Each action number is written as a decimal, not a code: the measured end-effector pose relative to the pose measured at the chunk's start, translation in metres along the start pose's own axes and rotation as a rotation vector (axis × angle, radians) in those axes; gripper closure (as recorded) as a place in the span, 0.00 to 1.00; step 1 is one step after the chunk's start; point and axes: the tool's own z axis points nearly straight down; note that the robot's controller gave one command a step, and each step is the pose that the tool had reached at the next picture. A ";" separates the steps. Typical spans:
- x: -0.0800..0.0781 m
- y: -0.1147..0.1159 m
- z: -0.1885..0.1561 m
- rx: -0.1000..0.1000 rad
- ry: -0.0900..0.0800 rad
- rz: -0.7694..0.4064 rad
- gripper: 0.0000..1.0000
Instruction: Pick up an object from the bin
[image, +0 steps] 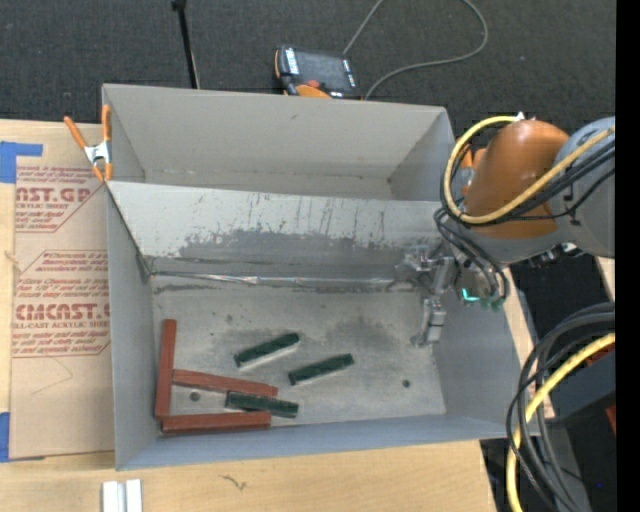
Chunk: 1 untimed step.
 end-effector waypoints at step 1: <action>0.019 0.065 0.073 -0.003 0.001 -0.074 0.00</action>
Offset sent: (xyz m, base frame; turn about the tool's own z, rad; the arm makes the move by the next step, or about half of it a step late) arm -0.0168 0.0597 -0.0679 -0.0689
